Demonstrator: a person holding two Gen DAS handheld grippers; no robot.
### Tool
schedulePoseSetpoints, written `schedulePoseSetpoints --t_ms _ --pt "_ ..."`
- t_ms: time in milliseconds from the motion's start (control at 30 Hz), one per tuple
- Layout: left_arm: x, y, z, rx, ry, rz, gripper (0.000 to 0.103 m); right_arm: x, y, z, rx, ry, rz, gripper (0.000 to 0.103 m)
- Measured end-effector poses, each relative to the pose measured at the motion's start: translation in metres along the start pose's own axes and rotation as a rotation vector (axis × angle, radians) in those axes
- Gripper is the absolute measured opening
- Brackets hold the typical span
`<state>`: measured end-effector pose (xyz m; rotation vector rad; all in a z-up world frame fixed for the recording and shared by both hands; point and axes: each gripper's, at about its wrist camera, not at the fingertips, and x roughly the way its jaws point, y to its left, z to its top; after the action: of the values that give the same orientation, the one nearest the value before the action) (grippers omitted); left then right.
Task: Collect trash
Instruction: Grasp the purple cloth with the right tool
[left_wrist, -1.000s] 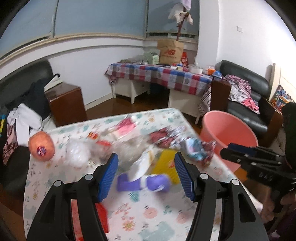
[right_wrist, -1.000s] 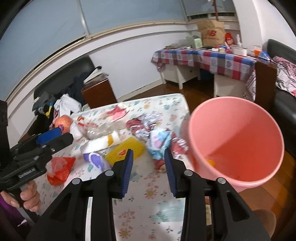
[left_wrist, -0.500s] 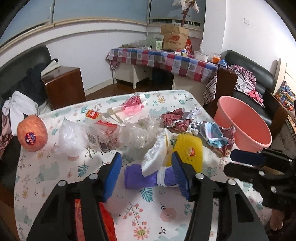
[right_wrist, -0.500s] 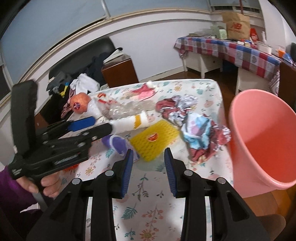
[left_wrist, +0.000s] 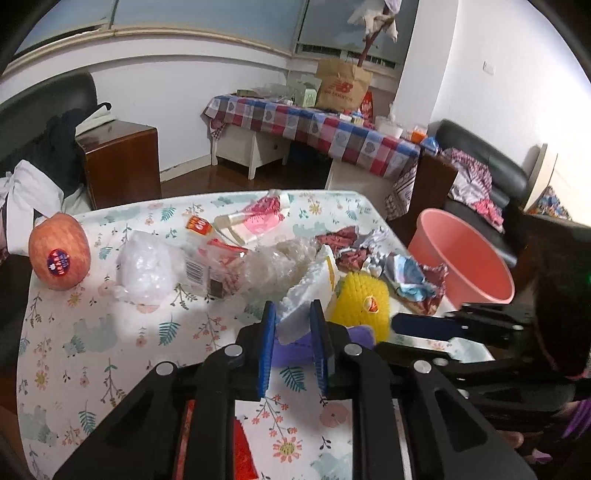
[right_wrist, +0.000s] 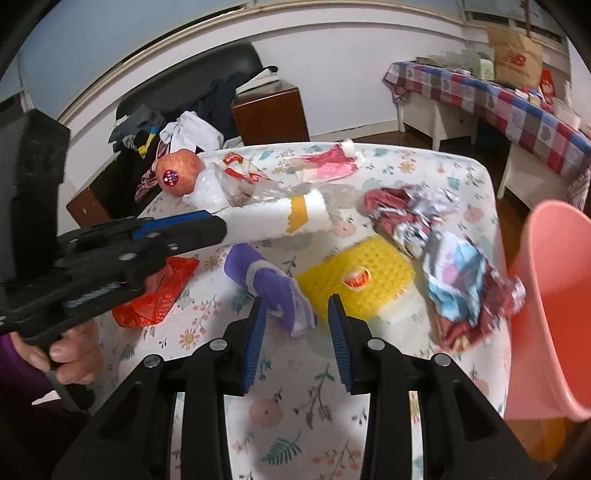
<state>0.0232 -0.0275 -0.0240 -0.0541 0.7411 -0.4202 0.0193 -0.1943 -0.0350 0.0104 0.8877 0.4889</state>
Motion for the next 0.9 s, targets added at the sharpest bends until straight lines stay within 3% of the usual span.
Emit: schedulePoseSetpoints --t_ms 400,600,900 --pt "-0.02 0.009 0.006 -0.043 -0.052 -0.01 0.018 0.023 0.005 0.002 -0.007 0.064 0.022 0.035" --pt "-0.025 0.007 0.008 -0.044 -0.064 -0.005 0.018 0.014 0.012 -0.005 -0.011 0.057 0.058 0.014" --pt "-0.032 0.003 0.013 -0.054 -0.086 0.009 0.018 -0.02 0.015 -0.012 0.001 -0.018 0.09 0.011"
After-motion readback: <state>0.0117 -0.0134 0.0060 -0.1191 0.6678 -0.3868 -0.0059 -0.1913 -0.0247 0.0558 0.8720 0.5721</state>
